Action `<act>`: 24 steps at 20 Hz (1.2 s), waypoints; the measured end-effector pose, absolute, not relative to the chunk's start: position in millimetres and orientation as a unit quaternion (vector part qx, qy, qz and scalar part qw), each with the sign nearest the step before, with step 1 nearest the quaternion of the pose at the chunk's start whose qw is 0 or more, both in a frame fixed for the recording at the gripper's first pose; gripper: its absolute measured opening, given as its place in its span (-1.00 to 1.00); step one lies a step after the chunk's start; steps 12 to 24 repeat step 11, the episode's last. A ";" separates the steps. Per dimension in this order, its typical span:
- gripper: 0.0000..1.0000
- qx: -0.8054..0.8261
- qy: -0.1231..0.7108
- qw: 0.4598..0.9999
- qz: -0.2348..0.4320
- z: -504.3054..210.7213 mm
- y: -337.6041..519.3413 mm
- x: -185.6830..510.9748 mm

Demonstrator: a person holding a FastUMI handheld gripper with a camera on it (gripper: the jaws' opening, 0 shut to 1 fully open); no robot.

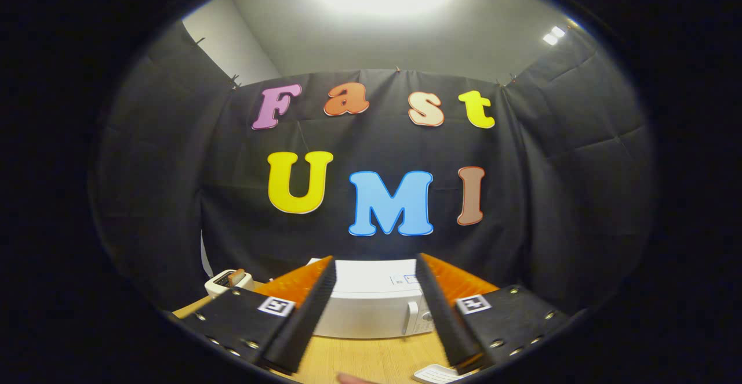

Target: Open the microwave, put the food inside, and close the microwave door.

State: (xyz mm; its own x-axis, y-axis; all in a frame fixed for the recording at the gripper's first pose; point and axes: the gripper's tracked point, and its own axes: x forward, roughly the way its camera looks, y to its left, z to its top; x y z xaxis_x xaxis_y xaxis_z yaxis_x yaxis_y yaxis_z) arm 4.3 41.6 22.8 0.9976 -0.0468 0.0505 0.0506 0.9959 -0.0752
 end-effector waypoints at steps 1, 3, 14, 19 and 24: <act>0.99 -0.043 -0.036 0.998 -0.029 28.3 42.4 0.2; 0.92 -0.054 -0.053 0.996 -0.042 36.2 38.7 -6.6; 0.93 -0.047 -0.050 0.997 -0.028 31.8 41.3 -16.3; 0.93 -0.047 -0.050 0.997 -0.028 31.8 41.3 -16.3; 0.93 -0.047 -0.050 0.997 -0.028 31.8 41.3 -16.3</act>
